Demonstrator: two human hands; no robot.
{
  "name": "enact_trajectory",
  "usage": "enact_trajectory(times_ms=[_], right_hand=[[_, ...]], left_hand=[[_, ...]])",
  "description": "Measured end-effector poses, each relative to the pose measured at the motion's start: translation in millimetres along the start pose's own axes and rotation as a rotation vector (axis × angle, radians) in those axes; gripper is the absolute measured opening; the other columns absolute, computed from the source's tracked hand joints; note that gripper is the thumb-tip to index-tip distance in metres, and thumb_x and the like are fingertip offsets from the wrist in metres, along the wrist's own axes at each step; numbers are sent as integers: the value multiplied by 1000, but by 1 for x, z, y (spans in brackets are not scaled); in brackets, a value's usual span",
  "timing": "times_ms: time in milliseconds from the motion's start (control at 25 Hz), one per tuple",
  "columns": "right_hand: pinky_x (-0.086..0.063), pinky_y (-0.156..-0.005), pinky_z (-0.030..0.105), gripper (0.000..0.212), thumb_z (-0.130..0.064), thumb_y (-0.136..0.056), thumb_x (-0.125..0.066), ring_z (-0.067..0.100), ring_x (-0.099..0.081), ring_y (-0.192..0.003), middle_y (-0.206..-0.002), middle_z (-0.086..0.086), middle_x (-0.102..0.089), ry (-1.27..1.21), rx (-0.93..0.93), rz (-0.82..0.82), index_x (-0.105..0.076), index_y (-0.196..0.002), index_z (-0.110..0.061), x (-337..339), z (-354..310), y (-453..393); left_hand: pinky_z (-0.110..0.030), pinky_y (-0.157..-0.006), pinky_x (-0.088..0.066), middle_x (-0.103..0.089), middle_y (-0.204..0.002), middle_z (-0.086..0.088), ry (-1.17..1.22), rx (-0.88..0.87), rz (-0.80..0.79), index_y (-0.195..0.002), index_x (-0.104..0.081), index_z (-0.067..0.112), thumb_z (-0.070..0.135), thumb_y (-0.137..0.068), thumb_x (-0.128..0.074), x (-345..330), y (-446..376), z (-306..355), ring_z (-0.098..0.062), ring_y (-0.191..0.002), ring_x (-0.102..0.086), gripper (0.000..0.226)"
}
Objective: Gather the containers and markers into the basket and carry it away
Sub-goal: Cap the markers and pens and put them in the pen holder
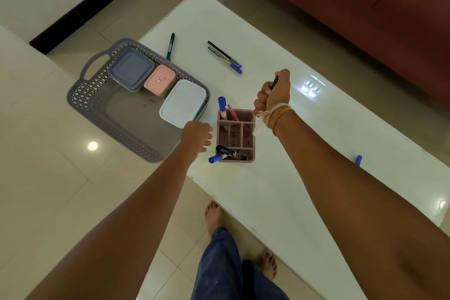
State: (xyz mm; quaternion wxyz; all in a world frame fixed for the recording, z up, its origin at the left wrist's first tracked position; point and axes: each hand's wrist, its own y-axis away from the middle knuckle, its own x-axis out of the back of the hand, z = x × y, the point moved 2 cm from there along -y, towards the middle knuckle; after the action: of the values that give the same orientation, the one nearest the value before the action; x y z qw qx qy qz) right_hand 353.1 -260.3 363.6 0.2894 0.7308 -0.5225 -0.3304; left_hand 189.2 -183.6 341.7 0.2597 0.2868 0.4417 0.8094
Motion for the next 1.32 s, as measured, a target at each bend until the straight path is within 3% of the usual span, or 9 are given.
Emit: enact_trajectory(times_ms=[160,280,400,760,840,960,1120,1240,1320], right_hand=[[-20,-47,20,54,-46,-97,-35,12,-20,-41,-48,0,-27,24,114,16,-32,-53,-15,-16,3,-5],[-27,-49,23,57,-48,-100,-37,13,-30,-46,-49,3,-37,57,189,-75,-44,-58,-11,-25,2,-11],[-30,-52,24,49,-33,-102,-40,13,-35,-50,-54,2,-43,50,252,-123,-47,-59,-11,-26,6,-17],[-41,-58,22,38,2,-92,-36,17,-44,-58,-62,10,-49,420,356,-200,-54,-60,-8,-16,34,-31],[-47,-65,23,40,7,-91,-34,17,-51,-63,-67,9,-55,473,349,-204,-57,-62,-9,-14,31,-34],[-48,-84,27,35,2,-95,-35,13,-59,-75,-81,10,-64,472,279,-175,-63,-76,-2,-6,29,-36],[-39,-68,19,37,-13,-99,-36,10,-61,-85,-102,12,-67,426,267,-133,-67,-112,2,9,23,-34],[-41,-69,24,34,-15,-96,-39,18,-62,-92,-100,12,-70,399,200,-6,-70,-105,-3,24,27,-34],[-48,-81,30,25,-12,-91,-46,20,-64,-90,-87,7,-71,435,163,105,-70,-93,-8,43,35,-35]], left_hand=[[-35,-79,-46,-62,-103,-12,-62,-2,-29,-121,-60,1,14,-97,-47,0,-8,-1,-24,-88,-58,30],[-36,-80,-48,-61,-99,-9,-110,3,-68,-122,-58,4,16,-97,-46,-2,-13,-2,-24,-88,-59,29],[-36,-79,-47,-61,-98,-9,-124,14,-76,-122,-58,4,17,-98,-46,-2,-17,-3,-24,-87,-59,30],[-36,-81,-49,-62,-102,-11,-153,5,-74,-124,-56,4,18,-99,-45,0,-20,-2,-24,-87,-59,32],[-36,-80,-50,-64,-107,-12,-169,2,-69,-124,-56,4,19,-99,-45,0,-18,0,-24,-87,-60,31],[-35,-78,-50,-65,-105,-10,-170,-12,-56,-124,-55,5,19,-98,-45,0,-15,3,-23,-86,-61,31],[-35,-72,-49,-64,-94,-10,-138,-74,-31,-122,-56,5,18,-97,-47,4,-9,12,-24,-83,-63,29],[-34,-74,-49,-65,-116,-18,-153,-100,-32,-121,-58,3,14,-99,-44,3,-5,13,-31,-100,-66,28],[-40,-85,-51,-63,-120,-21,-232,-135,-52,-122,-57,0,10,-100,-40,-2,0,9,-35,-111,-63,29]])
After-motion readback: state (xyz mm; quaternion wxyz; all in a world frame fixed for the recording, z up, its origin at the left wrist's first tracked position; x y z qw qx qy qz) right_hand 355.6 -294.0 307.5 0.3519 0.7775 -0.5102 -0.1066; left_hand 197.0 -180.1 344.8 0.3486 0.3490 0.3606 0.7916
